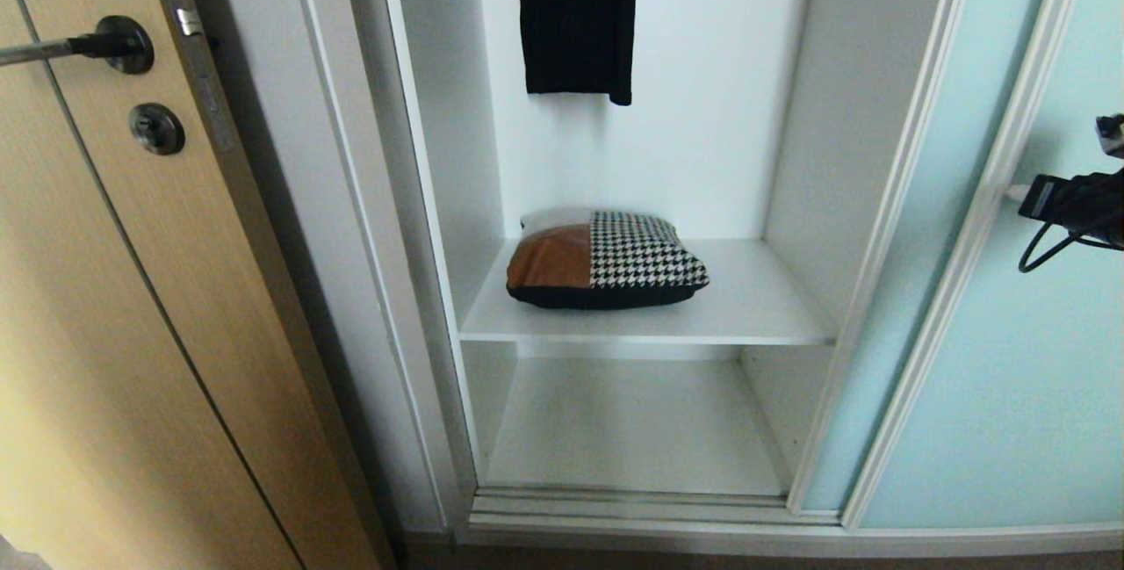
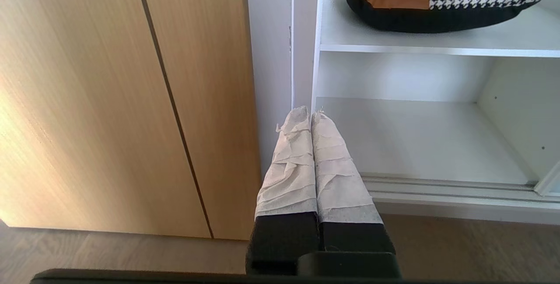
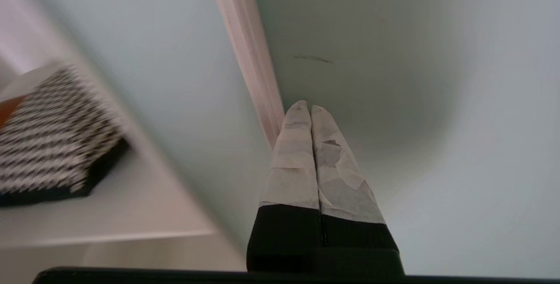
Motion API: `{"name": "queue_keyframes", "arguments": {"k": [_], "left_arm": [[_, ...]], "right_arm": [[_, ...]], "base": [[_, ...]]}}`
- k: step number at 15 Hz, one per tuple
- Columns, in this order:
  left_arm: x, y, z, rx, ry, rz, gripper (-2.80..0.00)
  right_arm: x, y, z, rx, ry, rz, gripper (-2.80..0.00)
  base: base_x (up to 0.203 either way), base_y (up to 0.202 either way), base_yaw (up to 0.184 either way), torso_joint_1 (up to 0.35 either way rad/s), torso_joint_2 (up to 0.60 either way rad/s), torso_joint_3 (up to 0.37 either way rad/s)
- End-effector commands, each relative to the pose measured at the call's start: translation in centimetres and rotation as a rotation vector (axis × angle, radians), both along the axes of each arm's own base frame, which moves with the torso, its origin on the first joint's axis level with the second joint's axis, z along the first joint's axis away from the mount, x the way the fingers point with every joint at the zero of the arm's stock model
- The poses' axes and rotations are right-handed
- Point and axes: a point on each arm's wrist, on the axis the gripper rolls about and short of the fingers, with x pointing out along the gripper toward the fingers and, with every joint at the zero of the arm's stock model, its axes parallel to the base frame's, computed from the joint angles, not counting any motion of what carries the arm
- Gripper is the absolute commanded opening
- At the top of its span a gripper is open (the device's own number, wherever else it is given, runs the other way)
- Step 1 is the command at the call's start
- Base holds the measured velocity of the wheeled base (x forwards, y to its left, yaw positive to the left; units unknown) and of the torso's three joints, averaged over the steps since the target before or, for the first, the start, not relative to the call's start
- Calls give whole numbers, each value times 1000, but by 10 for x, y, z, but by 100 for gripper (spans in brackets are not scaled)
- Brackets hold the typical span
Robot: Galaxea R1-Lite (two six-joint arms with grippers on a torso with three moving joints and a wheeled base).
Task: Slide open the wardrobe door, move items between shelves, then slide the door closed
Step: Close the door
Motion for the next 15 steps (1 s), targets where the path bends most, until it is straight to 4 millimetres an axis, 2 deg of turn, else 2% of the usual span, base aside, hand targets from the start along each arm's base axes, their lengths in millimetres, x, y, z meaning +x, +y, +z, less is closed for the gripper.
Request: {"name": "queue_keyframes", "arguments": {"k": [1, 4, 6, 10, 12, 15], "left_arm": [[0, 0, 0, 0, 3, 0, -280], [0, 0, 0, 0, 3, 0, -280], [0, 0, 0, 0, 3, 0, -280], [0, 0, 0, 0, 3, 0, -280], [0, 0, 0, 0, 3, 1, -280], [0, 0, 0, 0, 3, 0, -280]], "right_arm": [[-6, 21, 10, -7, -15, 39, -280], [-10, 61, 9, -11, -19, 118, -280], [-18, 95, 11, -9, -11, 187, -280], [-43, 157, 18, -6, 10, 324, -280], [-58, 175, 25, -9, 4, 367, -280], [-89, 186, 32, -9, 3, 395, -280]], "base": [[0, 0, 0, 0, 0, 0], [0, 0, 0, 0, 0, 0], [0, 0, 0, 0, 0, 0], [0, 0, 0, 0, 0, 0], [0, 0, 0, 0, 0, 0], [0, 0, 0, 0, 0, 0]]}}
